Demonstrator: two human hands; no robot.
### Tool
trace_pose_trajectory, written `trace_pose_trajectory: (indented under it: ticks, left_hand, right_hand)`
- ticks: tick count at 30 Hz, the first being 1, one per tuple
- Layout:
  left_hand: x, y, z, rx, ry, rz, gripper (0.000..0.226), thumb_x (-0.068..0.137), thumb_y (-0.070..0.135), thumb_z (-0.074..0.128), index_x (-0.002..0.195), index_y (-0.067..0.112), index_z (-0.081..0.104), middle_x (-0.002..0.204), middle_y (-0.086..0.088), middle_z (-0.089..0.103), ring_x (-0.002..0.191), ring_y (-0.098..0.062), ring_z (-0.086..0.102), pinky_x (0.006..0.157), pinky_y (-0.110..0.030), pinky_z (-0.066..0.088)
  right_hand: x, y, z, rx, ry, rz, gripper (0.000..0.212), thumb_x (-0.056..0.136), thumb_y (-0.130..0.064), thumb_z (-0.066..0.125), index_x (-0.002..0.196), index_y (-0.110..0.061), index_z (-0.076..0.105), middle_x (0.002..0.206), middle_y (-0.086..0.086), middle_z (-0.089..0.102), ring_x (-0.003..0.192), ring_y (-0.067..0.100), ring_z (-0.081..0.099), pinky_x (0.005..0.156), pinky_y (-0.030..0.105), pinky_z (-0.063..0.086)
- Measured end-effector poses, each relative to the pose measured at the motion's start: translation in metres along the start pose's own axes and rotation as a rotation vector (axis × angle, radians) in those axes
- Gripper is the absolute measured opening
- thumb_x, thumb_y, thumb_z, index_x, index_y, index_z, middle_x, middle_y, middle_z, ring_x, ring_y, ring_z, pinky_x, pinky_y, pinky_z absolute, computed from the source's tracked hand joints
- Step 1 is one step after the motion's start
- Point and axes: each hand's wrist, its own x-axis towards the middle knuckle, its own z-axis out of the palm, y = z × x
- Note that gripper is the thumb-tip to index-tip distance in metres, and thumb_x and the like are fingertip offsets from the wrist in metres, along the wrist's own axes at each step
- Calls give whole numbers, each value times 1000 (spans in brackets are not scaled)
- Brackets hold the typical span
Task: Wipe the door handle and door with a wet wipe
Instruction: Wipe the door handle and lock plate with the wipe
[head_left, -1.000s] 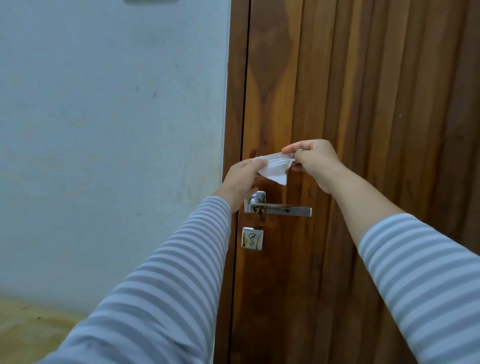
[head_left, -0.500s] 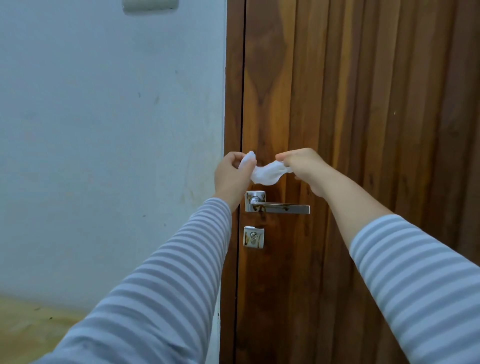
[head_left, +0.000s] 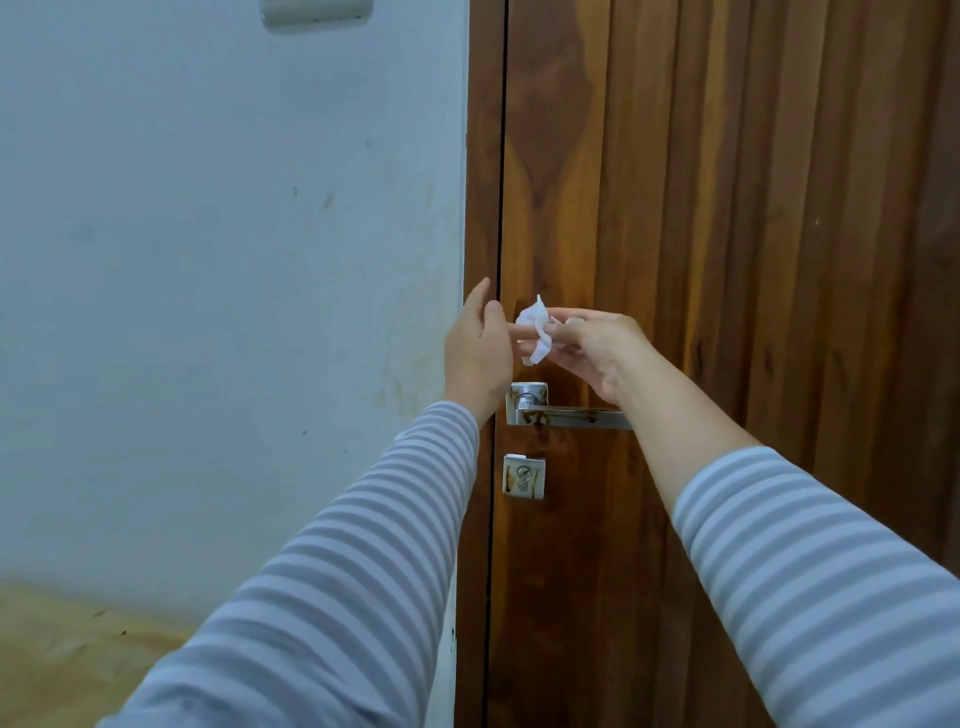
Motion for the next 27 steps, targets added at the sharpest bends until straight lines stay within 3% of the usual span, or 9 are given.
trace_pose_trajectory:
  ticks: [2,4,7,9,12,17,21,27]
  left_hand:
    - [3,-4,-4,62,40,24,38,106,24,27,140,22,43,101,-5,72,92,-14,68,75,-12,45]
    - [8,-12,-8,186,59,50,32,104,21,33,132,21,49,97,0,69,91,-16,66,79,-25,52]
    - [21,-27,-10,558,7,106,40,98,15,43,137,20,47,128,-1,58,116,-20,57,96,-37,48]
    - [28,-39,-9,916,-101,166,58,95,14,48,150,16,31,153,-2,34,138,-22,36,109,-43,34]
    - [34,-55,-8,1180,-226,190,81,95,18,52,156,12,-1,164,-2,-9,151,-19,-3,119,-50,11]
    - [34,-80,-9,1384,-285,206,97,93,18,59,152,9,-18,158,-5,-31,149,-20,-16,119,-49,14]
    - [34,-87,-12,1442,-247,262,96,91,5,52,151,9,-22,157,-6,-34,149,-19,-15,119,-44,19]
    - [34,-96,-9,1441,-201,294,94,92,6,51,150,9,-23,156,-6,-34,149,-20,-15,119,-42,20]
  right_hand:
    - [6,-1,5,-48,69,-73,19,84,-3,66,98,-14,72,97,3,69,84,16,69,77,31,59]
    - [14,-4,8,-117,138,-172,19,86,-5,65,101,-14,72,101,2,69,82,13,68,74,26,59]
    - [30,-9,12,-365,242,-422,18,91,-8,59,103,-14,72,110,4,68,93,10,63,71,19,55]
    - [37,-8,16,-557,269,-604,20,93,-10,56,105,-13,72,115,4,67,100,10,59,69,8,43]
    - [49,-5,24,-712,247,-771,25,93,-8,54,113,-12,69,120,5,66,112,16,58,82,11,40]
    - [75,-1,37,-991,225,-971,31,90,1,53,115,-10,67,115,7,66,108,22,59,89,28,49]
    - [87,0,44,-1165,236,-1116,28,91,2,52,113,-5,67,109,10,66,103,24,56,82,32,48]
    - [95,2,49,-1375,190,-1134,21,91,3,50,98,1,70,93,13,64,91,24,52,70,35,50]
